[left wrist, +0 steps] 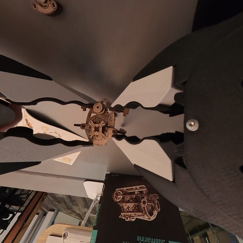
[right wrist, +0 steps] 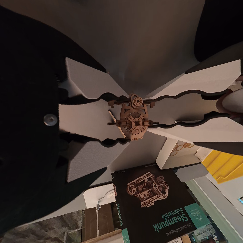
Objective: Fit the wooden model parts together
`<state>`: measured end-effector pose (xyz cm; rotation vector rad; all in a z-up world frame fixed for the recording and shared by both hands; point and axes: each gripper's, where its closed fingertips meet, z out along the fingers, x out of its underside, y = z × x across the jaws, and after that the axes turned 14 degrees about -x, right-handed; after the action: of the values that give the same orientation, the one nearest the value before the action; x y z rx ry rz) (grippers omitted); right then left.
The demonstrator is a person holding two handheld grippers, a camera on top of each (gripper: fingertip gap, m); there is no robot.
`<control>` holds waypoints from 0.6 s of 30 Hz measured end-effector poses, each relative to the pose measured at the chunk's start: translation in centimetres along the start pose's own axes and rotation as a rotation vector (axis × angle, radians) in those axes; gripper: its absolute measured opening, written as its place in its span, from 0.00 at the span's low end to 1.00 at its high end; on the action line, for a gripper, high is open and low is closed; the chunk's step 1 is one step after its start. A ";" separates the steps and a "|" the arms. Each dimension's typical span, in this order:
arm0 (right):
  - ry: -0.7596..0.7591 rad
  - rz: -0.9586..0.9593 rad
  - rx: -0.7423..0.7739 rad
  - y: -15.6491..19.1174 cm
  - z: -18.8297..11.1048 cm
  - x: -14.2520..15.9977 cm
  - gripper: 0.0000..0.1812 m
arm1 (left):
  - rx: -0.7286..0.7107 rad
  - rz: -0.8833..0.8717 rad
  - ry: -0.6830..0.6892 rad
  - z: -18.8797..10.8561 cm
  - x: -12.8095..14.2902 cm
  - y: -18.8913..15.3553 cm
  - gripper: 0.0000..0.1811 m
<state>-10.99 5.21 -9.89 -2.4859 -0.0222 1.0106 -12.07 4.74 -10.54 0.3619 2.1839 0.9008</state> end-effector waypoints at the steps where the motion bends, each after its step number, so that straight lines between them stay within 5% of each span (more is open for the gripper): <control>1: -0.003 0.003 -0.004 0.0 0.0 0.0 0.30 | 0.007 -0.008 -0.001 0.0 0.0 0.0 0.20; 18: -0.007 -0.022 -0.015 0.3 0.0 -0.1 0.30 | 0.007 0.037 0.008 -0.3 0.0 -0.2 0.20</control>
<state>-11.15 4.97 -9.96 -2.4906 -0.0596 1.0134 -12.26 4.46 -10.59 0.4039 2.1946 0.9164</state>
